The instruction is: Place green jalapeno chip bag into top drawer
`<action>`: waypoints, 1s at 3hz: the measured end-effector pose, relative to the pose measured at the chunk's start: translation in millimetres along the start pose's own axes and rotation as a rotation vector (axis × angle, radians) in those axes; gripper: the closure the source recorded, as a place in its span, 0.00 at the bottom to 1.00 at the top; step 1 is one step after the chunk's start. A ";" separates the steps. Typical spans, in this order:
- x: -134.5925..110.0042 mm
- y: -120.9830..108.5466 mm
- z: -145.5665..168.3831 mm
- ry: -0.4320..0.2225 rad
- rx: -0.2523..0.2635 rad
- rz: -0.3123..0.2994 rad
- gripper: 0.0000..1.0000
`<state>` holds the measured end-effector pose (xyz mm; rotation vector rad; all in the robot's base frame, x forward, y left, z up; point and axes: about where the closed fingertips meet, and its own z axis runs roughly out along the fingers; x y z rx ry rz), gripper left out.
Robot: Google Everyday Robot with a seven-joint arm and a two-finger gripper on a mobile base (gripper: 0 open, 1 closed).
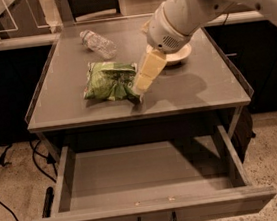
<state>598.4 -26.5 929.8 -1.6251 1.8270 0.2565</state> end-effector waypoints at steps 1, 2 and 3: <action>-2.2 -9.2 21.7 -0.017 0.004 -0.015 0.00; -1.8 -19.5 43.3 -0.024 -0.007 0.003 0.00; -5.4 -24.6 61.7 -0.027 -0.033 0.029 0.00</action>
Offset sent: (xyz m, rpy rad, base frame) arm 0.0583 0.0310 -0.0431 0.0449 0.0325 -0.0136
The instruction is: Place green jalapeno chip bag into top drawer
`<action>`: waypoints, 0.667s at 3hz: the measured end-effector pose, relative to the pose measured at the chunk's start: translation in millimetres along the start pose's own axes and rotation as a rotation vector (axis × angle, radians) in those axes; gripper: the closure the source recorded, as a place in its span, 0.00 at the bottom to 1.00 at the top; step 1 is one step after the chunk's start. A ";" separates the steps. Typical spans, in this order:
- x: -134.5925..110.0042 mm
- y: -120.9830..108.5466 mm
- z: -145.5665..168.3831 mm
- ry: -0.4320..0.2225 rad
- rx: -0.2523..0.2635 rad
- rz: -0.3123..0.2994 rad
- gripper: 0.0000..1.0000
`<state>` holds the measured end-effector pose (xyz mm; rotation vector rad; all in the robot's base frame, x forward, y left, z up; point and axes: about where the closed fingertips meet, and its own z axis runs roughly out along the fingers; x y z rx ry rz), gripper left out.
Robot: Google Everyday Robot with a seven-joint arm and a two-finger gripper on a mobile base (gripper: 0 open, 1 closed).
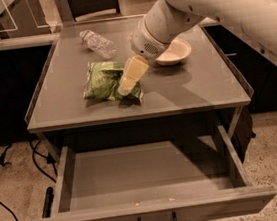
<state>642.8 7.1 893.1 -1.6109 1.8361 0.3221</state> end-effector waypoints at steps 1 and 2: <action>-11.3 3.9 12.9 -0.007 -0.034 0.004 0.00; -21.1 13.3 22.5 -0.011 -0.067 0.000 0.00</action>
Offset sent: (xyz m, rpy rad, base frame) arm -0.0119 0.0477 -0.0085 0.0178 0.0755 0.0689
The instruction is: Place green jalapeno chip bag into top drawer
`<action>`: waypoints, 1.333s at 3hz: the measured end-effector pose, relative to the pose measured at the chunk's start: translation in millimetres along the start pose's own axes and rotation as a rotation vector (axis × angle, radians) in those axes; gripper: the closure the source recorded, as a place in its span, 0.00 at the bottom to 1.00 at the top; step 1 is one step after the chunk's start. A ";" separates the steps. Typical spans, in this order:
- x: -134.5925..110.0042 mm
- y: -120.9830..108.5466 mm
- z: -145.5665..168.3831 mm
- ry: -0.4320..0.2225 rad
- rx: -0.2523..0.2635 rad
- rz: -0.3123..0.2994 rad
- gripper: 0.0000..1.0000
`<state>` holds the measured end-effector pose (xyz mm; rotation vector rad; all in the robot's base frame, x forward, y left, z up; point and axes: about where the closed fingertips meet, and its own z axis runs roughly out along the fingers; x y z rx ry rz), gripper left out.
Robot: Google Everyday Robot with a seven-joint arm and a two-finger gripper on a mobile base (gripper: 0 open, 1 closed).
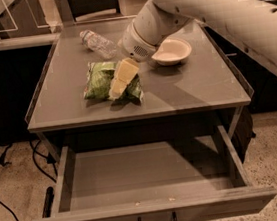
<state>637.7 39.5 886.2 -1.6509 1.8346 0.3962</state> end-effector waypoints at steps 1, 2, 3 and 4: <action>1.0 11.7 16.3 0.023 -0.034 -0.003 0.00; 10.5 14.8 26.6 0.051 -0.045 0.007 0.00; 10.5 14.8 26.6 0.051 -0.045 0.007 0.19; 10.5 14.8 26.6 0.051 -0.045 0.007 0.42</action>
Offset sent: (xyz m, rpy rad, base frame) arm -0.0072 0.0059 -0.0444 -0.0752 0.0667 -0.0012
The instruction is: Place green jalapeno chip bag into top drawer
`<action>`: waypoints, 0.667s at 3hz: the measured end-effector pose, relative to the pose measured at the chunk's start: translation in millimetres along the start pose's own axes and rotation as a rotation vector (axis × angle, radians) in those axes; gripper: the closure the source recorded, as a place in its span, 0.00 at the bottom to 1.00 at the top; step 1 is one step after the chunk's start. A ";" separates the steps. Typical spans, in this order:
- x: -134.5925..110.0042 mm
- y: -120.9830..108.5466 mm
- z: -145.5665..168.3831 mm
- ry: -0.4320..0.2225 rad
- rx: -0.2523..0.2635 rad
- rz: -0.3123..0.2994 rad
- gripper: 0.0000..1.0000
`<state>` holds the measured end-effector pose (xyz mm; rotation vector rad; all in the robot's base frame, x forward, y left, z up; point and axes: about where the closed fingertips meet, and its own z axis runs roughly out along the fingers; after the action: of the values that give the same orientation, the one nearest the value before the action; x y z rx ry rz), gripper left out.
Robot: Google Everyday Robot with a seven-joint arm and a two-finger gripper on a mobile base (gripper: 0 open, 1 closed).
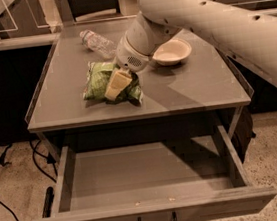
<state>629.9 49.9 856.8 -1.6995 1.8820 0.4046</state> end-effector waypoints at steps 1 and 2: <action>0.0 0.0 0.0 0.000 0.000 0.000 0.65; 0.0 0.0 0.1 0.000 0.000 0.000 0.89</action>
Offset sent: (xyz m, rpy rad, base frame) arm 0.0000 0.0000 0.0000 0.0000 0.0000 0.0001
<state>629.9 50.0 856.7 -1.6996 1.8819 0.4047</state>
